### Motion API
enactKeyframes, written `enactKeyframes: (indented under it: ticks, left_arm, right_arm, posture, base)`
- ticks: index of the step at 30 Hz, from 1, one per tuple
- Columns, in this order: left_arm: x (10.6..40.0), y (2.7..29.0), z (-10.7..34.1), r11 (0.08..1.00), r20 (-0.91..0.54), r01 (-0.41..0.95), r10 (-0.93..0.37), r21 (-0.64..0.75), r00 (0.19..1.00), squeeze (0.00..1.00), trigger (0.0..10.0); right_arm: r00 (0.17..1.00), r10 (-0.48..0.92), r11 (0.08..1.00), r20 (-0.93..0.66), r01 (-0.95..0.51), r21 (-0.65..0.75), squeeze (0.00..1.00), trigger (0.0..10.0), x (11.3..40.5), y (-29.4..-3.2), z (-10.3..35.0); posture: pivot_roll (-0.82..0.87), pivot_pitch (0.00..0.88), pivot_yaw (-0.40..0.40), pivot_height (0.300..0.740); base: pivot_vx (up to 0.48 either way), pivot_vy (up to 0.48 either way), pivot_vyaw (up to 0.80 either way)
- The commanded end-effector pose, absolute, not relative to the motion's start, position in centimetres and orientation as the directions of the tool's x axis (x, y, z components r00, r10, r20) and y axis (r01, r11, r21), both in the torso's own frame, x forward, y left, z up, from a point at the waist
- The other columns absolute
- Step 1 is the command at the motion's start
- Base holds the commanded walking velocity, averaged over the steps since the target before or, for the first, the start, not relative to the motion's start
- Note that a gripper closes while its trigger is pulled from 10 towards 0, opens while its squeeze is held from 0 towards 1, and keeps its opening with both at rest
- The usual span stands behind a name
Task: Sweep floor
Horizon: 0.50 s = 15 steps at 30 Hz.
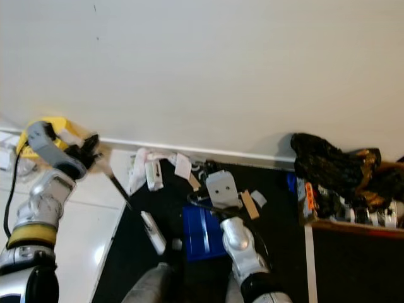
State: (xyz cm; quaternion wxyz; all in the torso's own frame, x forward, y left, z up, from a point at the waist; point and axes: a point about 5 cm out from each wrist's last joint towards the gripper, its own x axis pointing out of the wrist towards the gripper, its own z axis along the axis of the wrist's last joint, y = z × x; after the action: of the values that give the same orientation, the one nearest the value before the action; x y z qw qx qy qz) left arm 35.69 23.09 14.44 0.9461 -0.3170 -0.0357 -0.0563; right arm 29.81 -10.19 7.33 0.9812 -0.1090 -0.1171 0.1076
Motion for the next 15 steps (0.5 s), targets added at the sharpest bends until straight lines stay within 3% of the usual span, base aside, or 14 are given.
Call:
enactKeyframes:
  ticks: [1,9,15]
  left_arm:
    - [35.4,22.8,13.1,0.756,0.075,0.102,-0.070,-0.647,0.995,0.00,10.0]
    - [36.1,20.0,12.5,0.702,0.087,0.173,-0.157,-0.691,0.984,0.00,10.0]
    - [36.7,21.3,15.3,0.662,0.171,0.206,-0.119,-0.721,0.978,0.00,10.0]
  right_arm:
    - [0.955,0.278,0.940,0.107,-0.247,-0.236,0.00,10.0,28.8,-9.4,5.3]
    - [0.948,0.289,0.937,0.134,-0.252,-0.240,0.00,10.0,29.0,-9.3,6.0]
    - [0.953,0.278,0.942,0.123,-0.245,-0.231,0.00,10.0,28.8,-10.0,5.8]
  posture:
    - [0.14,0.347,0.138,0.740]
    - [0.10,0.386,0.142,0.740]
    - [0.10,0.386,0.141,0.740]
  base:
    - [0.000,0.000,0.00]
    - [0.000,0.000,0.00]
    - [0.000,0.000,0.00]
